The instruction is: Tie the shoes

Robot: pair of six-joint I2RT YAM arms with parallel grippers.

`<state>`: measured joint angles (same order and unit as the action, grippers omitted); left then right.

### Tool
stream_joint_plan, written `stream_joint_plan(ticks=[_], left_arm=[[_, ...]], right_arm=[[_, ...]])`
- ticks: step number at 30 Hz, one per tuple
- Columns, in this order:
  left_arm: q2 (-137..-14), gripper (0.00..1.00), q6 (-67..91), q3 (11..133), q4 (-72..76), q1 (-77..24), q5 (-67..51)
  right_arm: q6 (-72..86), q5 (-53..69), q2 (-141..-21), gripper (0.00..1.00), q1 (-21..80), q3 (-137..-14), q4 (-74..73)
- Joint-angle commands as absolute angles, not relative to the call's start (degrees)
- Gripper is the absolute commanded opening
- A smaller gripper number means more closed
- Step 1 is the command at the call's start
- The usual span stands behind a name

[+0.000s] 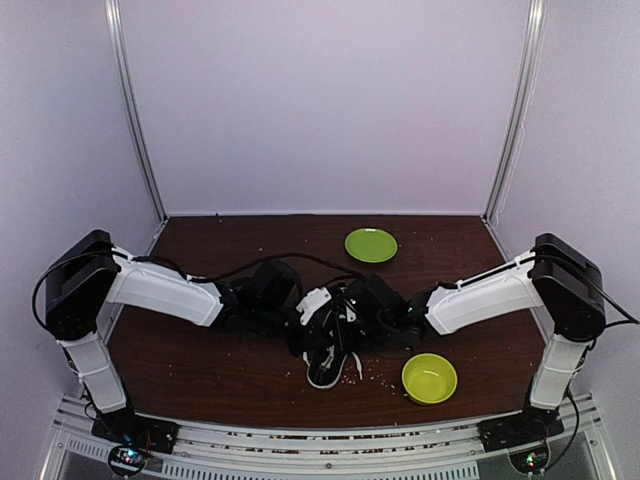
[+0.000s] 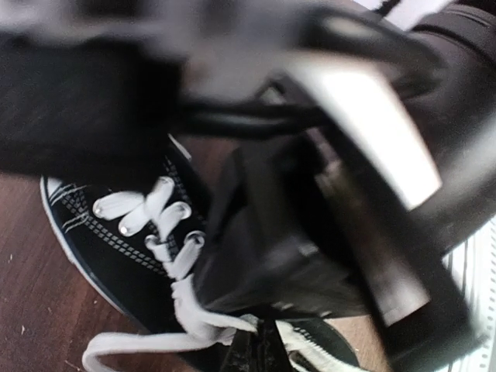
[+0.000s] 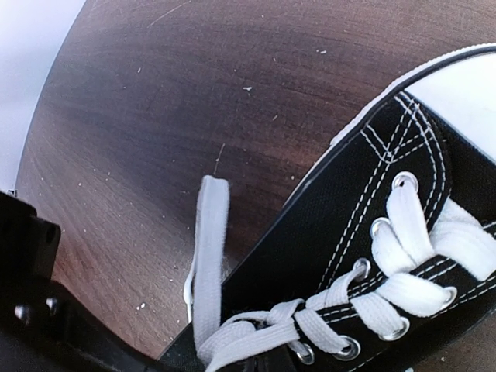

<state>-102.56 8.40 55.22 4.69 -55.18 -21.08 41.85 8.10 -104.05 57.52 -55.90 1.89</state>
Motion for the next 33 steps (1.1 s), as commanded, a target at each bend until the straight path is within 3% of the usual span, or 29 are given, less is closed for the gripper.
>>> stream_joint_plan(ticks=[1,11,16,23,33], left_arm=[[-102.4,0.0,4.3,57.9,2.0,-56.4,-19.5],[-103.7,0.0,0.9,61.0,-5.5,-56.3,-17.8],[-100.9,0.18,4.3,59.5,-3.0,-54.8,-17.9],[-94.5,0.34,9.8,56.2,2.2,-50.7,-21.7],[-103.0,0.31,14.9,62.5,-3.0,-48.0,-22.7]], right_arm=[[42.7,5.1,-105.4,0.0,57.5,-55.4,-0.4],[42.7,5.2,-104.2,0.0,57.5,-53.1,1.9],[42.8,5.5,-104.0,0.0,57.5,-52.2,2.6],[42.6,5.9,-104.2,0.0,57.6,-51.8,2.8],[42.5,6.0,-104.1,0.0,57.5,-51.9,2.9]])
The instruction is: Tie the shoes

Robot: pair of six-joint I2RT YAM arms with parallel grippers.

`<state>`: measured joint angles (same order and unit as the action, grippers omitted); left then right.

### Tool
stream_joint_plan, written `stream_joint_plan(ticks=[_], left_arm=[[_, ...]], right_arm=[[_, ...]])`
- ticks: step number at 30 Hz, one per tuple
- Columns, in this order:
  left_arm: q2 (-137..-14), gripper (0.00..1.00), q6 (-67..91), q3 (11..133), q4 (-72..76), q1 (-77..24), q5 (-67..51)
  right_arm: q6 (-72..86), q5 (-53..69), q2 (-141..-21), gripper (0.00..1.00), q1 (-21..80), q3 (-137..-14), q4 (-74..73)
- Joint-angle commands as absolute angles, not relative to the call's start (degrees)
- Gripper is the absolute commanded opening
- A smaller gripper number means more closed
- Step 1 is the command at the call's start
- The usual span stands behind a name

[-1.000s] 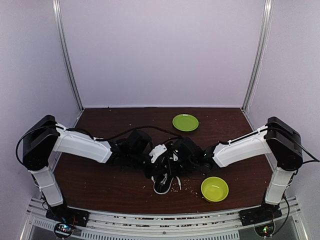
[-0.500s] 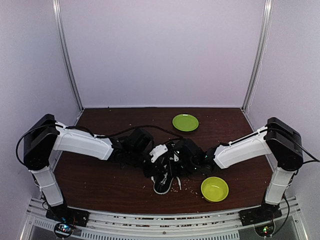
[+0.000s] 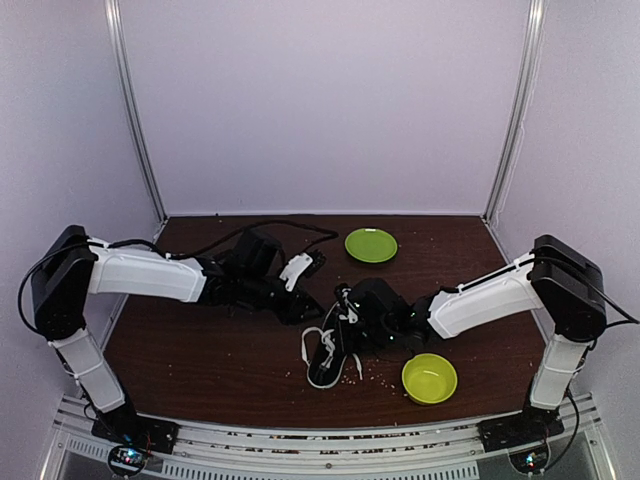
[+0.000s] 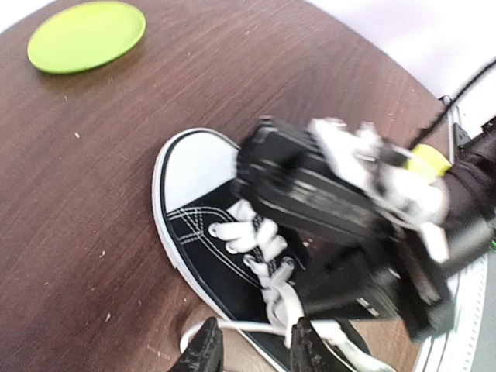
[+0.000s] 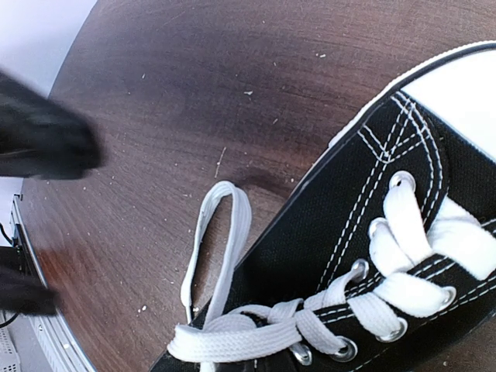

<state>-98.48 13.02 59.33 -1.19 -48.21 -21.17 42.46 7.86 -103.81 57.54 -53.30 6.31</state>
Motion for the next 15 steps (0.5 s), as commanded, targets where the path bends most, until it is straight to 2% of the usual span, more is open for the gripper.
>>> stream_joint_plan(ticks=[1,15], left_arm=[[-103.8,0.31,14.9,62.7,-3.1,-48.0,-23.1],[-107.7,0.29,15.9,63.2,-0.4,-48.0,-29.6]], right_arm=[[42.5,6.0,-104.2,0.0,57.5,-51.8,2.9],[42.5,6.2,-104.5,0.0,57.5,-52.1,2.8]])
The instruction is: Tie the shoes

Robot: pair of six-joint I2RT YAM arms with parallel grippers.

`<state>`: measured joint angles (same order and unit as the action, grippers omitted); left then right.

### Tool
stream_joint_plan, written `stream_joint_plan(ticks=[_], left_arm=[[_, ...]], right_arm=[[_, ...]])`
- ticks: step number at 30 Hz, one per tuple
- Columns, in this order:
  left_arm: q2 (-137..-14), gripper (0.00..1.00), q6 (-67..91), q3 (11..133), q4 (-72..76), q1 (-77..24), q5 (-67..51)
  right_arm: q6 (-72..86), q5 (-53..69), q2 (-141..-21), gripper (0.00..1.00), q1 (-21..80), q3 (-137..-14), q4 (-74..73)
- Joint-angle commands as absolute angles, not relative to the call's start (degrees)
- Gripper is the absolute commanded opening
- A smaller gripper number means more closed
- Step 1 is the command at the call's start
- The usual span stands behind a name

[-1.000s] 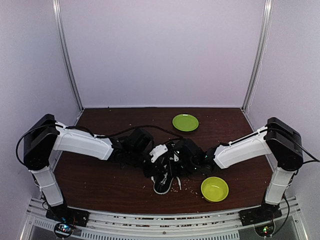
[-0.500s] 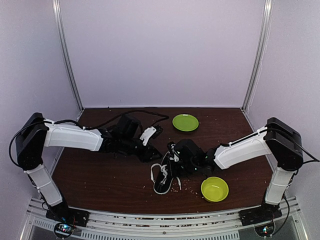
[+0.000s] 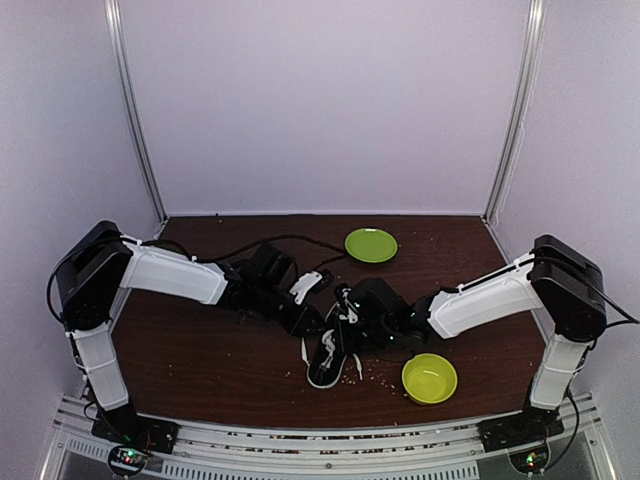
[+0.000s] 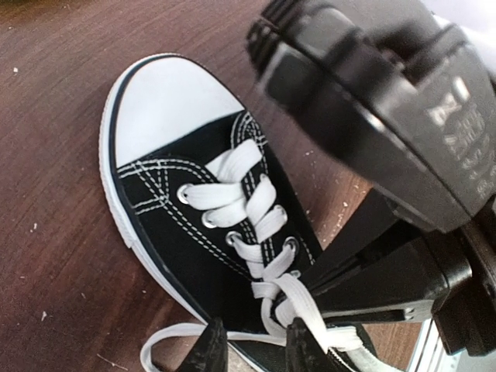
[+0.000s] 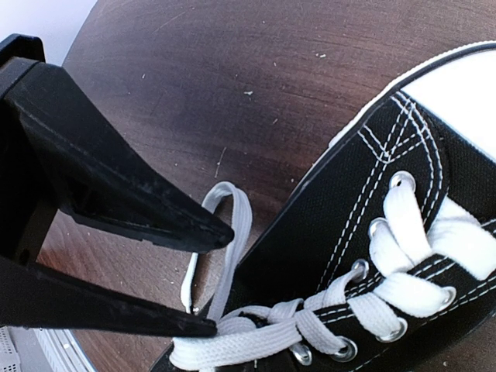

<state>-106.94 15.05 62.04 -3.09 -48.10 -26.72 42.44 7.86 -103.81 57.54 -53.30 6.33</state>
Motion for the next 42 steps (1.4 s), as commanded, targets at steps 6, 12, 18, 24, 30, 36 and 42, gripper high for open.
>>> stream_joint_plan(ticks=[6,12,18,24,30,36,42], left_arm=[[-107.9,0.29,16.3,62.9,0.1,-48.0,-30.2],[-108.2,0.31,17.0,62.7,1.1,-48.0,-31.3],[-108.7,0.33,17.2,62.6,1.8,-48.0,-32.5],[-110.9,0.31,17.5,63.3,1.6,-48.0,-34.6],[-111.9,0.28,18.2,63.5,2.5,-48.0,-37.0],[-112.7,0.15,19.6,63.4,5.1,-48.0,-39.5],[-112.4,0.0,20.0,63.1,5.9,-47.9,-38.2]], right_arm=[[42.4,6.2,-104.6,0.0,57.5,-52.2,2.6],[42.4,6.4,-104.9,0.0,57.5,-52.3,2.6],[42.3,6.5,-104.9,0.0,57.5,-52.4,2.5],[42.2,6.5,-104.9,0.0,57.5,-52.5,2.5],[42.1,6.5,-104.9,0.0,57.5,-52.5,2.5],[41.9,6.7,-105.0,0.0,57.5,-52.8,2.5],[41.7,6.5,-104.6,0.0,57.5,-52.8,2.5]])
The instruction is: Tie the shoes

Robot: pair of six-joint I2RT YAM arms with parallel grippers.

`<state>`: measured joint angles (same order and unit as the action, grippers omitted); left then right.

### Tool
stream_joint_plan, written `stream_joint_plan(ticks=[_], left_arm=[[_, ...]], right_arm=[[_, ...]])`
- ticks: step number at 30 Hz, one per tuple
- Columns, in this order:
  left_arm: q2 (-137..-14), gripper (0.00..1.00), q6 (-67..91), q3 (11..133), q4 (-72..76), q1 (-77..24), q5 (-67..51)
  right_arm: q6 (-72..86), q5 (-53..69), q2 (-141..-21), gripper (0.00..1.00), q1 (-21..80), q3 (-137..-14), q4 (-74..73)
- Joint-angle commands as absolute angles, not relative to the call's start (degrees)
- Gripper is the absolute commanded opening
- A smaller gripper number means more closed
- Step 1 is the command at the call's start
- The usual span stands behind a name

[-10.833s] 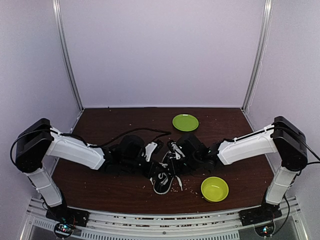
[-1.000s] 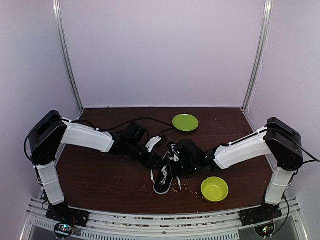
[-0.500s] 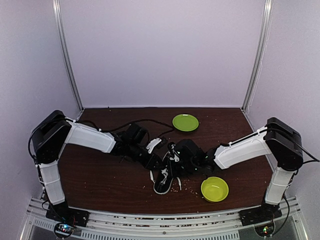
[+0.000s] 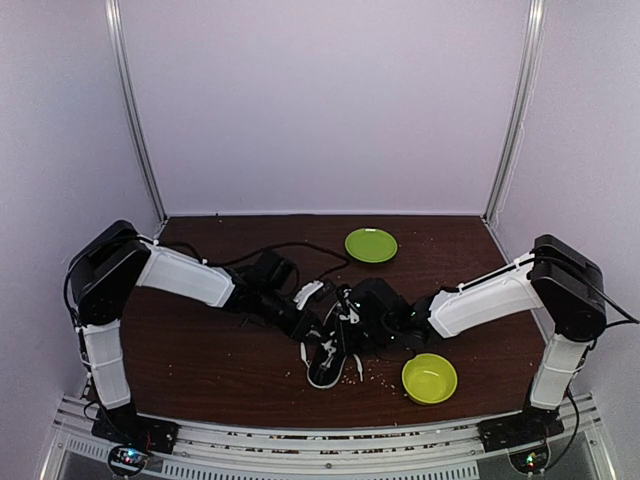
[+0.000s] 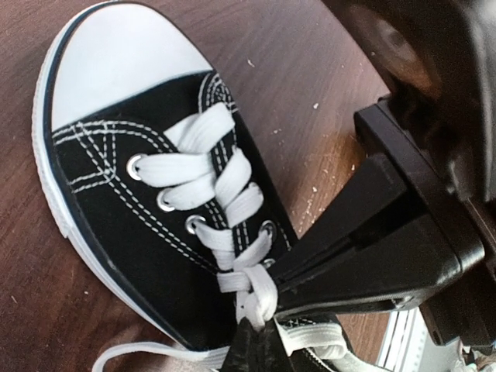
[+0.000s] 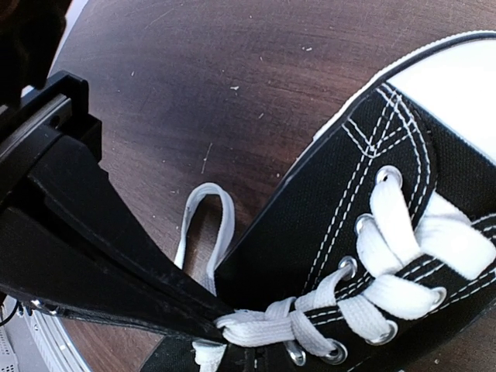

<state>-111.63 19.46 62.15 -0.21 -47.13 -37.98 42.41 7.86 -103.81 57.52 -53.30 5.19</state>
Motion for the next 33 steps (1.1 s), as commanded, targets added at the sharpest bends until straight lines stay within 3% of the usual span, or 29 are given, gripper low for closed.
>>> stream_joint_plan(ticks=[1,7,12,20,33], left_arm=[[-112.1,0.0,20.2,62.8,6.1,-47.7,-37.4],[-109.0,0.0,22.2,58.8,10.6,-45.8,-35.0],[-108.1,0.0,22.5,57.8,11.2,-45.6,-34.7],[-106.2,0.0,22.9,56.2,12.5,-45.2,-33.2],[-104.7,0.0,23.7,54.7,14.2,-44.7,-33.2]], right_arm=[[41.7,6.4,-104.4,0.0,57.5,-52.5,2.4],[40.3,4.6,-101.4,0.0,57.5,-52.0,0.2],[39.0,3.2,-97.4,0.16,57.5,-51.2,-1.6],[37.5,1.4,-92.7,0.34,57.5,-49.3,-2.8],[37.7,-1.4,-88.2,0.42,60.3,-47.2,-1.2]])
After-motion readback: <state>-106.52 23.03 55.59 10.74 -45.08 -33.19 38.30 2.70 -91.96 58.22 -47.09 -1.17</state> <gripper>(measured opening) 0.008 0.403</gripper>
